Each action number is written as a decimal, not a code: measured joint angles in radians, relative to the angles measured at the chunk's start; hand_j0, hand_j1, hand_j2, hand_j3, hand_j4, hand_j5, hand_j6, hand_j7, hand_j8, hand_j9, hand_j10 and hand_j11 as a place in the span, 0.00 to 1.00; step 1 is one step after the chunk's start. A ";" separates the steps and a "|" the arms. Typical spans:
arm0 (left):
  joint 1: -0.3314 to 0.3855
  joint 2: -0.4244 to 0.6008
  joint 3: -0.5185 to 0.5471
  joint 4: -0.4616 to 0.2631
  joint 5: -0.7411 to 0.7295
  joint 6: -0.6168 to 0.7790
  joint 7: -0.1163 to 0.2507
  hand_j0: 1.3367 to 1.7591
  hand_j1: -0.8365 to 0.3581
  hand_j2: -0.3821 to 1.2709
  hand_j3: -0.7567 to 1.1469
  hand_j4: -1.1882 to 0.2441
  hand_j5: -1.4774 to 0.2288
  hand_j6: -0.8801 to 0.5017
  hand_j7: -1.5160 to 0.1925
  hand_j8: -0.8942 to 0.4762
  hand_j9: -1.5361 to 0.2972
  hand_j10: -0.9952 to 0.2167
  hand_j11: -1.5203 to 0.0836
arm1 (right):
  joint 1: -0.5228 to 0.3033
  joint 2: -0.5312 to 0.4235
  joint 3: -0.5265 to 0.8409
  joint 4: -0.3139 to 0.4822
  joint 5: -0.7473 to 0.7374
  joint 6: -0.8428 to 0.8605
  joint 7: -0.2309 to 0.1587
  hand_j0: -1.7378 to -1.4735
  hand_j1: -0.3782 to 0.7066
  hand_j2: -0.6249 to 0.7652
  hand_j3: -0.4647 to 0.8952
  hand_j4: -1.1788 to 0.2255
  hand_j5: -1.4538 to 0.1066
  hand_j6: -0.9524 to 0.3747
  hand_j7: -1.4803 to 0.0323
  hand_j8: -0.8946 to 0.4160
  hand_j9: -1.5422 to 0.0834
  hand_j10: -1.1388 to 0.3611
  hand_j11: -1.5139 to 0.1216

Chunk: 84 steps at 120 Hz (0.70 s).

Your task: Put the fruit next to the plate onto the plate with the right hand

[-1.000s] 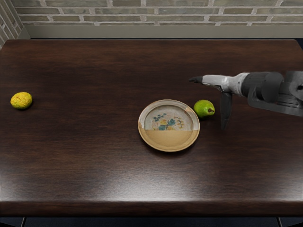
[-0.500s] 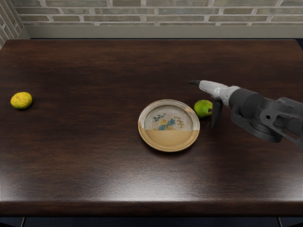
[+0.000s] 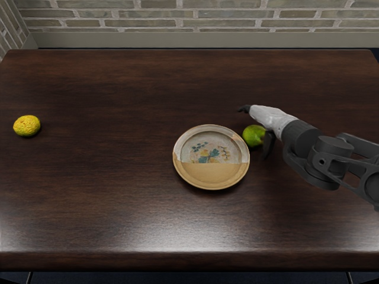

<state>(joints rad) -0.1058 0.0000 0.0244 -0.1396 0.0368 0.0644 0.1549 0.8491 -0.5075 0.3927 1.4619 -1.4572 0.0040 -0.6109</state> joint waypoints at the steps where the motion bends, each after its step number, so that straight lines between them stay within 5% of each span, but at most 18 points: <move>1: 0.000 0.000 0.000 0.000 0.000 0.000 0.000 0.76 0.98 0.23 0.40 0.82 0.85 0.62 0.87 0.64 0.83 0.81 0.93 | 0.000 0.000 0.000 -0.001 -0.001 0.000 0.000 0.30 0.21 0.43 0.34 0.72 0.79 0.59 0.84 0.55 0.82 0.65 0.79; 84: 0.000 0.000 0.000 0.000 0.000 0.000 0.000 0.76 0.98 0.23 0.40 0.82 0.85 0.62 0.87 0.64 0.83 0.81 0.93 | -0.005 0.029 -0.010 -0.055 -0.019 0.000 0.000 0.30 0.43 0.40 0.34 0.57 0.62 0.43 0.66 0.40 0.66 0.51 0.63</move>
<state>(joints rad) -0.1058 0.0000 0.0244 -0.1396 0.0369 0.0644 0.1549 0.8437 -0.4782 0.3831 1.4067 -1.4761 0.0036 -0.6113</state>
